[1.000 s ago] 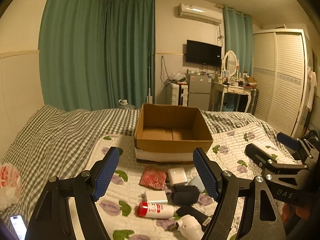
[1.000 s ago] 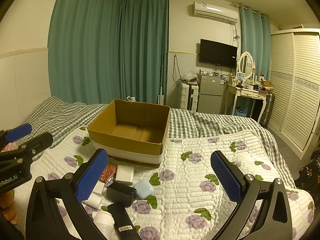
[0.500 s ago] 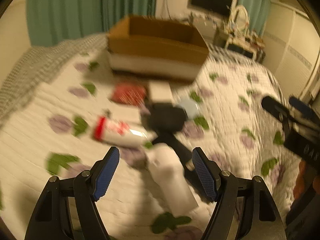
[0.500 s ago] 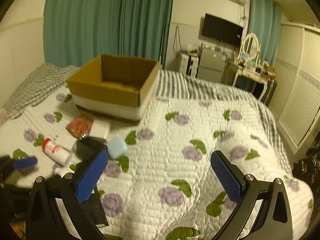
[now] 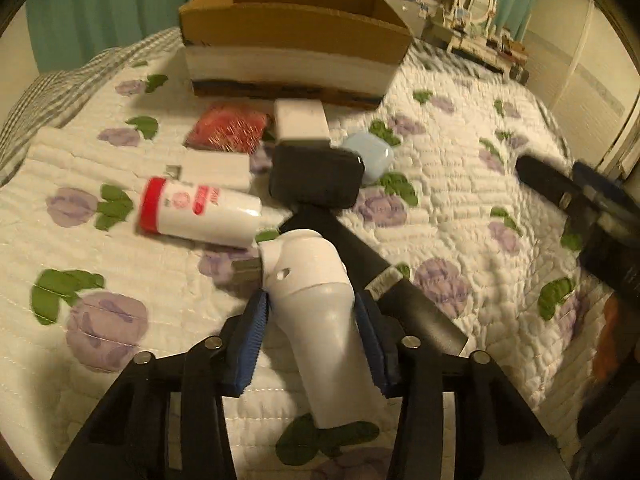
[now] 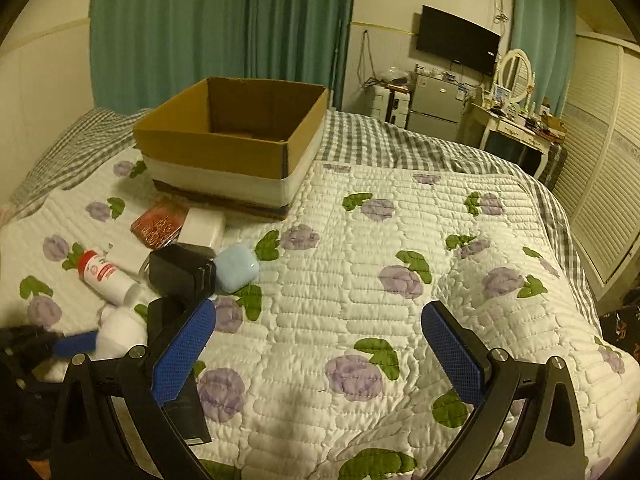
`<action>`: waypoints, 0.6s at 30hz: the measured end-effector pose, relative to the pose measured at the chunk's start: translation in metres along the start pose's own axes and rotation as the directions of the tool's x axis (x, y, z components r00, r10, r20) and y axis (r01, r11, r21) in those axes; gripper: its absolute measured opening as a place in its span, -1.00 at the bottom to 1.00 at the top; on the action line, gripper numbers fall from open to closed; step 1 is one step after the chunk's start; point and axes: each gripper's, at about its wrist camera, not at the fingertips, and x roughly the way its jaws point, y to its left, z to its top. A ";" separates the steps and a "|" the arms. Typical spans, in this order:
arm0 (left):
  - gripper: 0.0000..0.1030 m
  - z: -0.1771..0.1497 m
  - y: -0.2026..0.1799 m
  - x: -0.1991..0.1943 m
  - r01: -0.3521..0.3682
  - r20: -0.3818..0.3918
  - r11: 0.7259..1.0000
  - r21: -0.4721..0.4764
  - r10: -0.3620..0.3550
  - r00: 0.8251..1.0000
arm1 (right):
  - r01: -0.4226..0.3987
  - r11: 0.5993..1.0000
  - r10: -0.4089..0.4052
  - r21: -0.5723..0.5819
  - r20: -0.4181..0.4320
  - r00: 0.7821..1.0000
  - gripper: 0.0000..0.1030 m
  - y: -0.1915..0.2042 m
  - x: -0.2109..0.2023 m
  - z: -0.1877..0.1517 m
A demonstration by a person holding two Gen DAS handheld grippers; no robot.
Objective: Organize rigid objects
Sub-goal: 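Grasp the white hair dryer with the left tool while the right tool grasps the black cylinder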
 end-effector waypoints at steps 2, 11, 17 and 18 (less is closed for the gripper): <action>-0.14 0.006 0.005 -0.012 -0.011 0.054 1.000 -0.003 0.011 0.998 | -0.014 1.000 0.014 -0.024 -0.003 1.000 1.00 0.006 0.000 -0.001; -0.14 0.023 0.037 -0.047 -0.061 0.203 0.998 -0.034 0.067 0.977 | -0.191 0.972 0.175 -0.136 -0.118 0.977 1.00 0.055 0.024 -0.015; -0.14 0.022 0.048 -0.039 -0.048 0.183 0.997 -0.057 0.058 0.981 | -0.260 0.953 0.223 -0.154 -0.222 0.949 0.69 0.084 0.052 -0.030; -0.14 0.023 0.050 -0.038 -0.044 0.180 0.997 -0.059 0.054 0.982 | -0.271 0.951 0.231 -0.146 -0.240 0.943 0.61 0.087 0.057 -0.032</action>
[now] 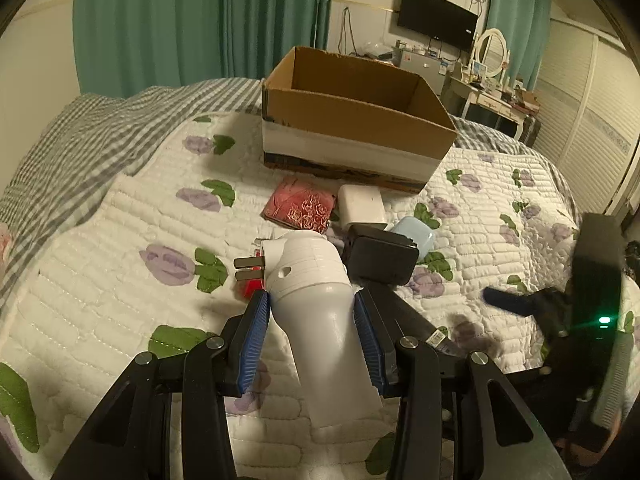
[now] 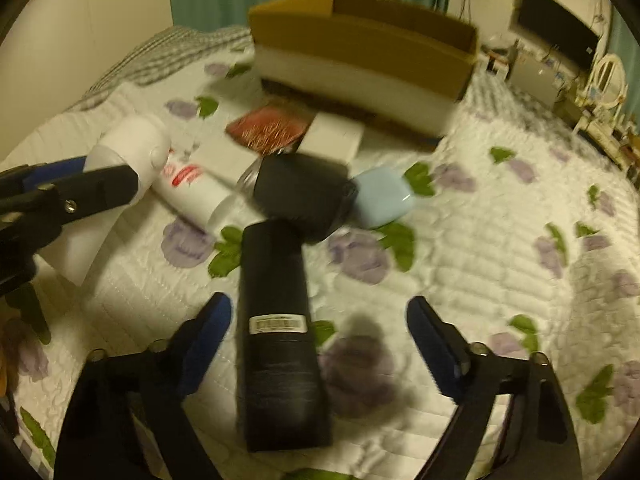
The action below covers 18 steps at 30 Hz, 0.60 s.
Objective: Organize rigid objects
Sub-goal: 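Grasp the white hair dryer with the left tool while the right tool grasps the black cylinder, then carry the hair dryer and black cylinder into the box and release both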
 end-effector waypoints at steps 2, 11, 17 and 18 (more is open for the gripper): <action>-0.14 -0.001 0.002 0.001 0.002 -0.002 1.000 -0.008 -0.002 1.000 | -0.037 0.999 0.037 0.001 -0.028 0.999 0.43 0.003 0.009 -0.002; -0.14 -0.005 -0.003 0.003 0.000 -0.001 1.000 0.012 0.000 1.000 | -0.073 0.996 0.071 -0.041 -0.043 0.997 -0.19 0.014 0.018 -0.005; -0.14 -0.005 -0.006 0.001 -0.014 0.015 1.000 0.028 0.013 1.000 | -0.055 0.997 0.055 -0.053 -0.002 0.998 -0.21 0.011 -0.011 -0.011; -0.14 -0.005 -0.007 0.000 -0.018 0.016 0.999 0.030 0.018 1.000 | -0.046 0.998 0.047 -0.052 0.017 0.999 -0.21 0.009 -0.017 -0.010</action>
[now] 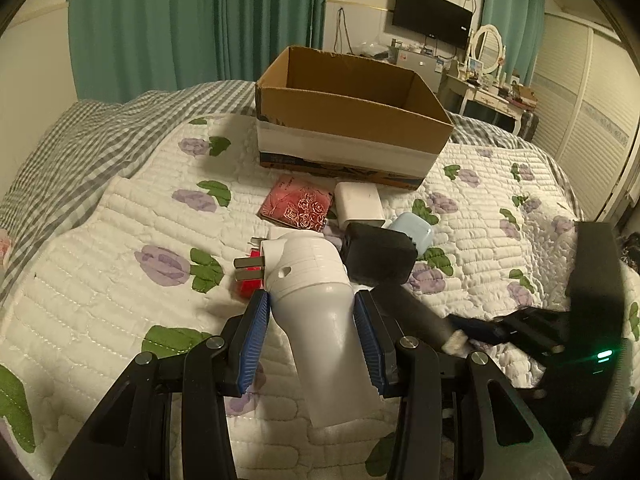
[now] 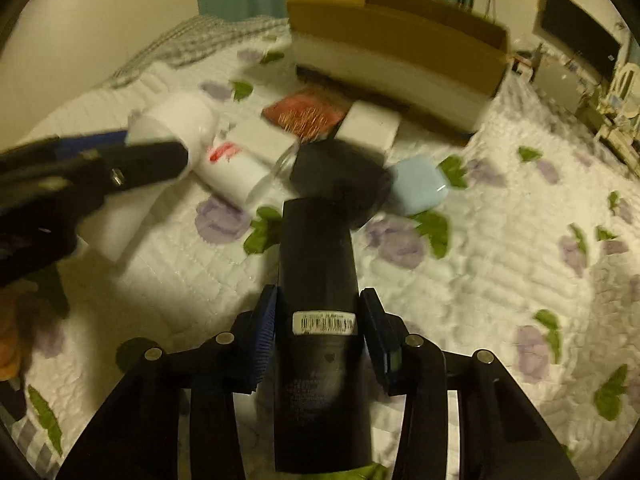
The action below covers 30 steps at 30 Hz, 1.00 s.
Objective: Organize rigid objects
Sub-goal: 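Carry the hair dryer and black cylinder into the box and release both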
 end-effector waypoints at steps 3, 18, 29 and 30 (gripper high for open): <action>-0.14 0.001 -0.007 -0.006 -0.020 0.017 1.000 0.023 0.020 1.000 | -0.003 1.000 0.002 0.024 0.054 0.999 -0.21 -0.008 -0.022 0.005; -0.14 0.108 -0.033 -0.062 -0.043 0.219 0.990 0.135 0.013 0.976 | 0.041 0.999 -0.046 0.025 0.251 0.967 -0.21 -0.065 -0.098 0.135; -0.14 0.222 -0.039 0.028 0.026 0.204 0.984 0.175 -0.062 0.977 | 0.051 0.996 -0.068 0.077 0.250 0.966 -0.21 -0.131 -0.052 0.238; -0.14 0.228 -0.037 0.043 0.040 0.187 0.985 0.167 -0.071 0.980 | 0.051 0.996 -0.069 0.078 0.246 0.967 -0.21 -0.135 -0.046 0.241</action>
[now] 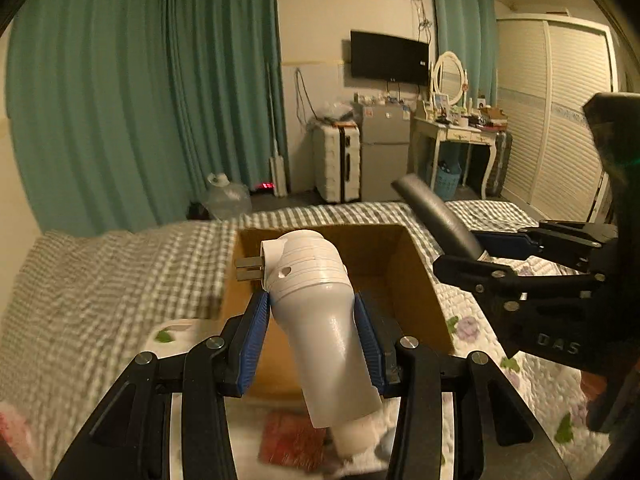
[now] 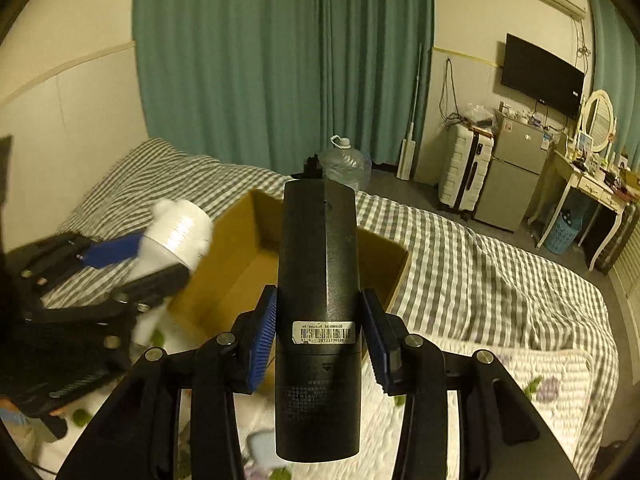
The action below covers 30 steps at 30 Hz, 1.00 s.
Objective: Organize rigid objects
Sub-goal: 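Carry the hair dryer and black cylinder into the box and release both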
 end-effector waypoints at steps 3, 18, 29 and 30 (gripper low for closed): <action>-0.14 -0.002 0.007 0.040 0.021 -0.046 0.999 -0.037 -0.022 0.999 | -0.002 1.000 0.002 0.001 -0.019 1.000 -0.21 -0.009 0.027 0.002; 0.11 -0.014 0.013 0.067 0.000 -0.068 0.999 -0.032 -0.002 0.998 | -0.007 1.000 0.009 0.020 -0.070 0.998 -0.21 -0.020 0.076 -0.012; 0.12 -0.012 0.023 0.051 0.003 -0.049 0.997 -0.081 -0.007 0.999 | -0.025 0.998 0.029 0.056 -0.073 0.997 -0.21 -0.019 0.111 -0.008; 0.12 -0.013 0.023 0.048 0.003 -0.047 0.997 -0.079 -0.006 0.999 | -0.034 0.998 0.037 0.062 -0.062 0.997 -0.16 -0.019 0.110 -0.009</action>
